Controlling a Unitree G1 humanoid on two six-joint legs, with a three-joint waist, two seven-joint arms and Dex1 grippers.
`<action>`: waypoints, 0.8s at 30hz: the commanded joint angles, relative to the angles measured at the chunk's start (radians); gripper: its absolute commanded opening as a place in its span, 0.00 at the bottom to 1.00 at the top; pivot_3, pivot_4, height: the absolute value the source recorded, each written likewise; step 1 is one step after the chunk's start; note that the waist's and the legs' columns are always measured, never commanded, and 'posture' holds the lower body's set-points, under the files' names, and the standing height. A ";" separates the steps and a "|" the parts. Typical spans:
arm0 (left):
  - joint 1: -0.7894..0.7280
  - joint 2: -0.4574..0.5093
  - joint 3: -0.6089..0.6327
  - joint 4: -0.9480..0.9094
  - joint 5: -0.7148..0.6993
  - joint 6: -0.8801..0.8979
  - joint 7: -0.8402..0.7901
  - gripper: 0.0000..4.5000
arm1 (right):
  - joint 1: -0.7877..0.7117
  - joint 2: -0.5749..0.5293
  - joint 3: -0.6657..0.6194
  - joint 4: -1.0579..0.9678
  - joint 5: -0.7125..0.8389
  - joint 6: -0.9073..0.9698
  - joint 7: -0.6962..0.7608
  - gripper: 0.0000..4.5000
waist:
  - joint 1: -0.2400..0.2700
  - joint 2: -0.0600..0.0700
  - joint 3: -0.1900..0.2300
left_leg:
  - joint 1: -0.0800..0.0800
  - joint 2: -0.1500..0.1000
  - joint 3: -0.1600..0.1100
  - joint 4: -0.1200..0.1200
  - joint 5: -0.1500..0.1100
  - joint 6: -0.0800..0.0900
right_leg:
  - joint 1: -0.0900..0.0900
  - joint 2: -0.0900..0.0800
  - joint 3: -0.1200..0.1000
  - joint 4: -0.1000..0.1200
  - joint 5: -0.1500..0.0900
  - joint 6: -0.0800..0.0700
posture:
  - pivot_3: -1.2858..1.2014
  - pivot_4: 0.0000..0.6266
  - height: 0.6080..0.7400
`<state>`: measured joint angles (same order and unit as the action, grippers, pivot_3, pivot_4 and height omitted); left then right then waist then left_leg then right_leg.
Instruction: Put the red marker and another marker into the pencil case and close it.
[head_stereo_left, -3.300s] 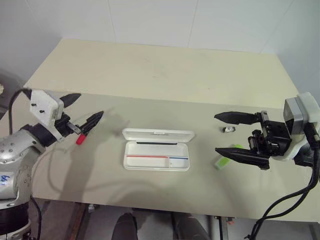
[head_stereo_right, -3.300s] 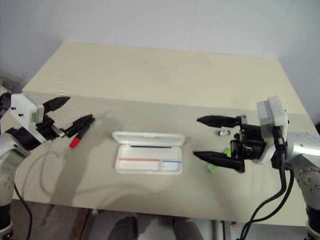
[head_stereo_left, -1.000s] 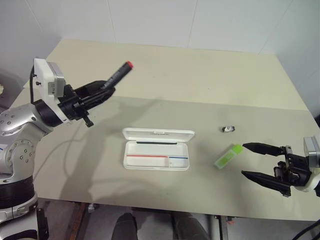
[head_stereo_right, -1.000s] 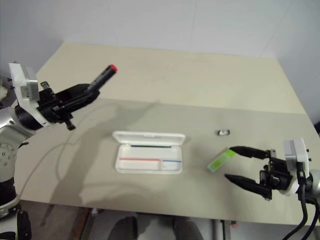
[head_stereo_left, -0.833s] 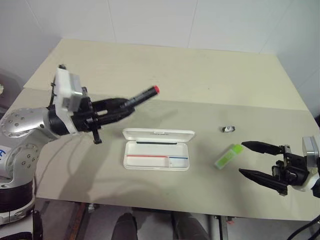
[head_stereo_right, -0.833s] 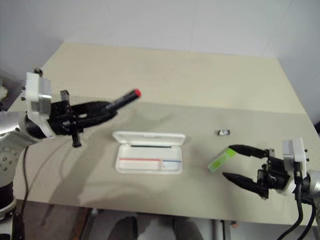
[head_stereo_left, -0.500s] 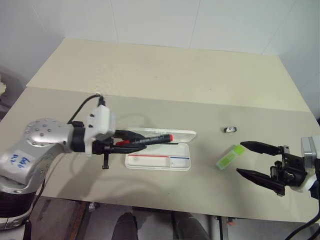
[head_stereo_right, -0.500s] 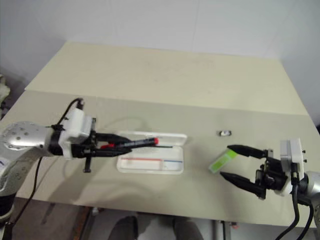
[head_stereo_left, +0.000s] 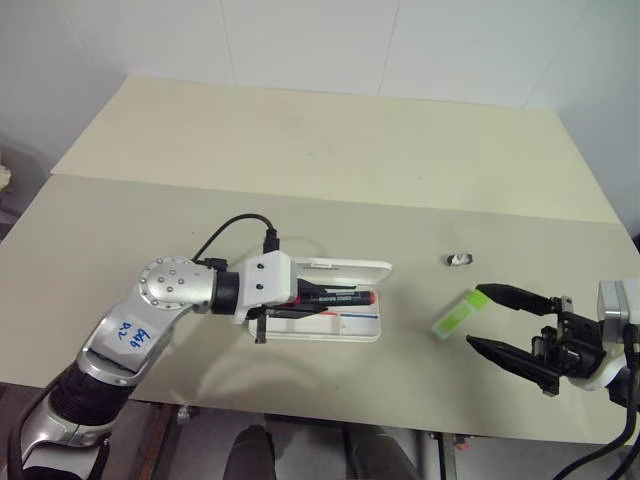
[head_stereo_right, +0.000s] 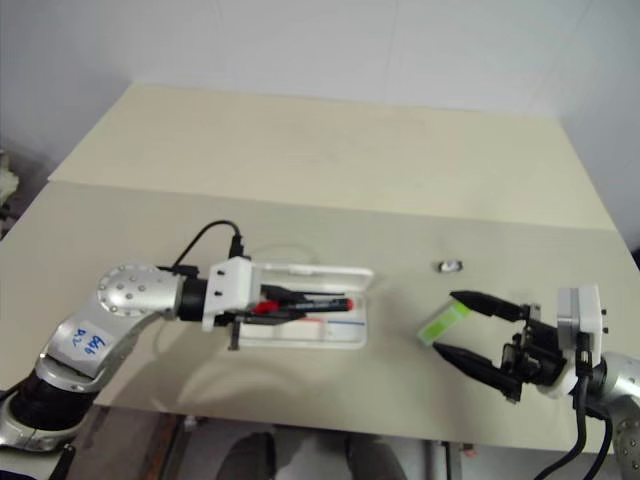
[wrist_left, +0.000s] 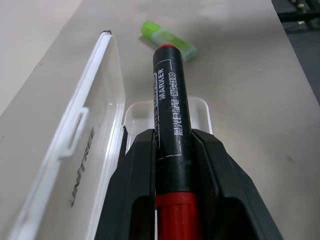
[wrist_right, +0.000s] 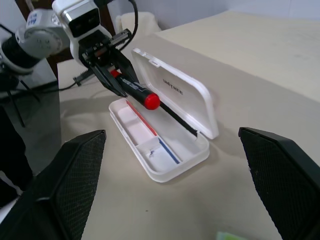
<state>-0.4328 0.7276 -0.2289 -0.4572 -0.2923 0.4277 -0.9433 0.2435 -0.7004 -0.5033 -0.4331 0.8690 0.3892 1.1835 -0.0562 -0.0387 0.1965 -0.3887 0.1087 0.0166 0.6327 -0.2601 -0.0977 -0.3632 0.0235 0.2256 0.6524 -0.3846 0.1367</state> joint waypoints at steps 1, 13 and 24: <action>0.010 -0.019 -0.025 0.001 0.064 -0.061 0.024 0.14 | 0.020 0.020 0.011 -0.045 0.013 -0.027 0.005 1.00 | 0.000 0.000 0.000 | 0.000 0.000 0.000 0.000 0.000 0.000 | 0.000 0.000 0.000 0.000 0.000 0.000 | 0.52 0.24 1.00; 0.023 -0.062 -0.044 0.131 0.190 -0.200 0.034 0.14 | -0.074 -0.013 0.089 -0.052 -0.036 -0.116 0.098 1.00 | -0.002 0.001 0.000 | 0.002 0.000 0.000 0.004 0.000 0.001 | 0.003 0.000 0.000 0.001 0.000 0.001 | 0.52 0.24 1.00; 0.031 -0.095 -0.054 0.182 0.248 -0.275 0.038 0.14 | -0.090 -0.033 0.126 0.025 -0.100 -0.157 0.137 1.00 | 0.001 0.001 0.000 | 0.002 0.000 0.000 0.004 -0.001 0.002 | 0.003 0.000 0.000 0.001 0.000 0.001 | 0.52 0.24 1.00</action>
<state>-0.4048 0.6372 -0.2859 -0.2689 -0.0540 0.1805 -0.9118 0.1608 -0.7294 -0.3680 -0.3956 0.7655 0.2467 1.3199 -0.0550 -0.0381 0.1969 -0.3870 0.1085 0.0162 0.6377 -0.2611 -0.0958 -0.3597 0.0231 0.2259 0.6532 -0.3843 0.1374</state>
